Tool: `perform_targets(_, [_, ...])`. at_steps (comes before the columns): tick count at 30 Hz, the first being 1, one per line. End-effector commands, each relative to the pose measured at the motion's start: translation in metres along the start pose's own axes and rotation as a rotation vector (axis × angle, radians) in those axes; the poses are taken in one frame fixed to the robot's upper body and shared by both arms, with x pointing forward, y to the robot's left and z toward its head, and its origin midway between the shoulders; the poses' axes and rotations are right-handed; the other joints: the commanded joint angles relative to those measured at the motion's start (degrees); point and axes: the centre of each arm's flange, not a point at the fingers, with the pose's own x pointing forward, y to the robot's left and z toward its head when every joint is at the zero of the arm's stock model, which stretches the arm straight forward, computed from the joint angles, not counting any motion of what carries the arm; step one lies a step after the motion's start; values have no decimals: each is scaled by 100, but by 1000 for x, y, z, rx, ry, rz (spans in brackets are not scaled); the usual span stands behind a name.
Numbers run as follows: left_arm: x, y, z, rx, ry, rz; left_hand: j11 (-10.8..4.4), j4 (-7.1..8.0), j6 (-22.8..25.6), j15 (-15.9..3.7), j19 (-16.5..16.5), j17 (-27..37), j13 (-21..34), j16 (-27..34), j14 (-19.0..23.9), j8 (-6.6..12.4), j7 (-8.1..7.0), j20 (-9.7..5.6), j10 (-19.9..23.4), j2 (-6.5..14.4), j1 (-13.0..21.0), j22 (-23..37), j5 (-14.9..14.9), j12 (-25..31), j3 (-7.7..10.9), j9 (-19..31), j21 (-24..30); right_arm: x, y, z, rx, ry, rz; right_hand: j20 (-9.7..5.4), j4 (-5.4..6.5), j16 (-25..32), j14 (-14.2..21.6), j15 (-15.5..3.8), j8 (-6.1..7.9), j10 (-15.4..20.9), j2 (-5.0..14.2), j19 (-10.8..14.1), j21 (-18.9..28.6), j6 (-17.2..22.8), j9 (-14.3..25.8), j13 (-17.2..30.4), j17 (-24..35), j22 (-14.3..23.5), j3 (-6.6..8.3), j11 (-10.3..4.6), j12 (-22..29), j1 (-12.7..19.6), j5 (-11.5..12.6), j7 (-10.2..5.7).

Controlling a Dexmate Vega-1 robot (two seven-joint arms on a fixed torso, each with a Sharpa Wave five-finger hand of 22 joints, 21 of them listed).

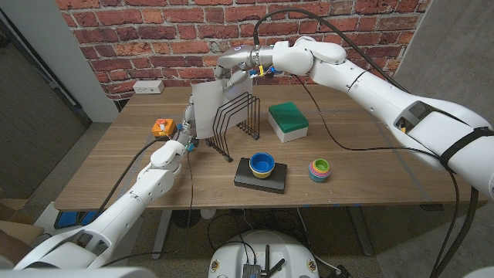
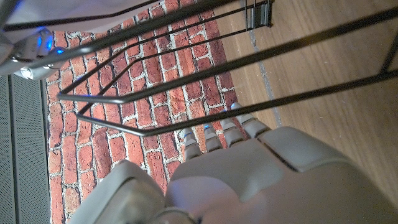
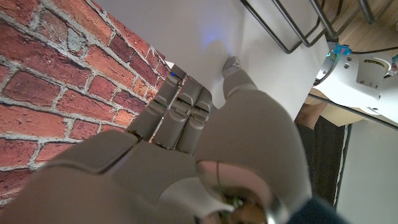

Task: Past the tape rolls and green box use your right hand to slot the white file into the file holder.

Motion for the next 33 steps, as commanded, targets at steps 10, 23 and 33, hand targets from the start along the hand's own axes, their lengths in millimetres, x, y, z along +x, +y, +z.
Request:
perform_targets(10, [0, 0, 0, 0, 0, 0, -43, 30, -12, -32, 49, 13, 31, 33, 25, 34, -51, 5, -2, 43, -3, 28, 35, 41, -1, 28, 41, -6, -6, -7, -11, -3, 9, -706, 7, 9, -24, -282, 20, 391, 57, -39, 46, 21, 16, 20, 26, 16, 60, -352, 42, -7, 43, -10])
perform_targets(23, [0, 0, 0, 0, 0, 0, -42, 30, -9, -31, 46, 13, 31, 36, 35, 35, -51, 5, -7, 43, -3, 28, 36, 39, -2, 28, 40, -6, -13, -10, -41, -12, 28, -706, 13, 11, -17, -280, 27, 399, 63, -33, 48, 28, 15, 21, 31, 16, 66, -353, 45, -34, 42, -1])
perform_targets(33, [0, 0, 0, 0, 0, 0, -42, 30, -11, -28, 42, 13, 31, 34, 31, 34, -51, 10, -7, 43, -3, 28, 35, 39, -2, 28, 39, -6, -17, -13, -51, -19, 39, -706, 4, 9, -6, -281, 32, 393, 60, -35, 47, 36, 14, 18, 24, 16, 72, -352, 42, -30, 42, -12])
